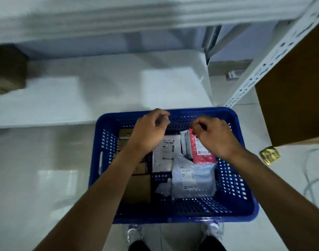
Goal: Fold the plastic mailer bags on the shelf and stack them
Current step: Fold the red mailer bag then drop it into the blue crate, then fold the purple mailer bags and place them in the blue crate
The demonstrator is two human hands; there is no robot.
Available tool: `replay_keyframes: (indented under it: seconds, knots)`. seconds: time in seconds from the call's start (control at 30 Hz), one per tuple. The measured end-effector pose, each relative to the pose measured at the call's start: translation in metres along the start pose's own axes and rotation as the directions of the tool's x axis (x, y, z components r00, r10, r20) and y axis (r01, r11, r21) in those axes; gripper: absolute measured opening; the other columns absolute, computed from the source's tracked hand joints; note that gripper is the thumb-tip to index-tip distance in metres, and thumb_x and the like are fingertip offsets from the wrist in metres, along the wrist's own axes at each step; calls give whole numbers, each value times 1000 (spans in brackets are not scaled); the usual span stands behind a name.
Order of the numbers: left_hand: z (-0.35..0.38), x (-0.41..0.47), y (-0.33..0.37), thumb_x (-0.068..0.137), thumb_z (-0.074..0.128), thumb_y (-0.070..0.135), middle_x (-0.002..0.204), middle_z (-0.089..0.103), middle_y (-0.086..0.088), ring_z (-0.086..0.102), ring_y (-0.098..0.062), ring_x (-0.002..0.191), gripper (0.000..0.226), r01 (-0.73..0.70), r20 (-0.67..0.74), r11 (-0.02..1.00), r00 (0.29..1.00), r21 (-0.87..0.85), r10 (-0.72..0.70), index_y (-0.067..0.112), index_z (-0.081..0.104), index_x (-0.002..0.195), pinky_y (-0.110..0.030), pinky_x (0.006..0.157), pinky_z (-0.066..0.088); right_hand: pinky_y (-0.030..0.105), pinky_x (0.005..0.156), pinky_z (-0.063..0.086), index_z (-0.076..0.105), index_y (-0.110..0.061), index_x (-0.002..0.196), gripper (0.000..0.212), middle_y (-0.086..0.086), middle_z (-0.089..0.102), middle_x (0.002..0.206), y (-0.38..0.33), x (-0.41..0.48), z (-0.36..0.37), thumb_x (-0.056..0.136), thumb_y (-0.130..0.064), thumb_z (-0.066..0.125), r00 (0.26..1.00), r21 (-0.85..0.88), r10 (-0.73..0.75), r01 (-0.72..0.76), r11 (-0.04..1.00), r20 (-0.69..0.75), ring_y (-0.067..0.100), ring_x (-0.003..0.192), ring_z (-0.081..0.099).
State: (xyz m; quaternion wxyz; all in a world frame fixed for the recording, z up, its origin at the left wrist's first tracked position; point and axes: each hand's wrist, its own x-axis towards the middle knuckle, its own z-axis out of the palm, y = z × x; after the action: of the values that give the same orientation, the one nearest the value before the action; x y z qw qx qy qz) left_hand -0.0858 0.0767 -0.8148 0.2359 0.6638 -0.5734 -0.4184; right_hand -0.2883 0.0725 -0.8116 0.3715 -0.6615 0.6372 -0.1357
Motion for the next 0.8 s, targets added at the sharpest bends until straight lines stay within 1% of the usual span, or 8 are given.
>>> replay_keyframes:
  seconds: [0.1, 0.2, 0.27, 0.4, 0.53, 0.6, 0.67, 0.8]
  knots:
    - [-47, -21, 46, 102, 51, 28, 99, 73, 15, 68, -1, 95, 18, -28, -25, 999, 999, -45, 27, 32, 67, 110, -35, 92, 55, 34, 77, 54, 74, -19, 99, 21, 1, 75, 89, -49, -18, -25, 98, -21, 53, 999, 18, -12, 13, 1000, -36, 23, 80, 68]
    - [-93, -39, 96, 102, 51, 24, 95, 74, 16, 69, 3, 90, 19, -46, -54, 997, 998, -65, 43, 29, 69, 106, -23, 86, 54, 28, 66, 45, 73, -20, 97, 21, -3, 71, 79, -102, -30, -57, 97, -20, 52, 997, 25, -51, 53, 998, -53, 17, 70, 62]
    - [-126, -52, 132, 101, 51, 21, 92, 75, 14, 70, 2, 87, 21, -61, -55, 995, 997, -77, 56, 25, 71, 105, -16, 80, 52, 28, 67, 46, 72, -22, 96, 22, -7, 71, 80, -142, -38, -82, 97, -20, 50, 993, 39, -93, 95, 995, -68, 14, 71, 61]
    - [-183, -72, 197, 101, 51, 20, 87, 76, 12, 71, -2, 83, 22, -127, -98, 985, 988, -116, 116, 23, 73, 100, -22, 81, 54, 33, 74, 52, 71, -25, 96, 23, -10, 70, 78, -212, -51, -133, 97, -23, 48, 982, 50, -178, 181, 982, -60, 13, 75, 64]
    - [-226, -87, 246, 101, 52, 19, 86, 77, 9, 73, -10, 83, 23, -143, -134, 971, 984, -190, 119, 24, 73, 93, -39, 87, 57, 37, 77, 54, 70, -24, 94, 24, -8, 71, 78, -260, -63, -178, 96, -24, 47, 972, 46, -223, 227, 973, -68, 15, 78, 66]
    - [-246, -94, 272, 97, 53, 17, 85, 77, 6, 74, -14, 82, 23, -163, -159, 966, 978, -201, 132, 22, 74, 90, -45, 89, 57, 37, 77, 53, 70, -24, 93, 24, -8, 71, 79, -283, -70, -200, 97, -25, 47, 968, 30, -238, 241, 970, -85, 16, 78, 66]
    - [-266, -99, 299, 95, 52, 19, 84, 77, 7, 73, -13, 81, 23, -182, -184, 966, 972, -181, 149, 23, 74, 90, -43, 89, 57, 36, 78, 53, 70, -25, 93, 24, -9, 71, 80, -307, -76, -225, 97, -25, 47, 961, 10, -255, 257, 966, -103, 16, 80, 66]
    - [-305, -110, 349, 100, 48, 19, 86, 76, 12, 72, -4, 80, 26, -214, -223, 973, 956, -91, 190, 25, 73, 94, -27, 82, 54, 34, 76, 53, 70, -28, 93, 22, -11, 71, 78, -347, -87, -274, 97, -25, 48, 940, -34, -310, 308, 951, -146, 12, 77, 66]
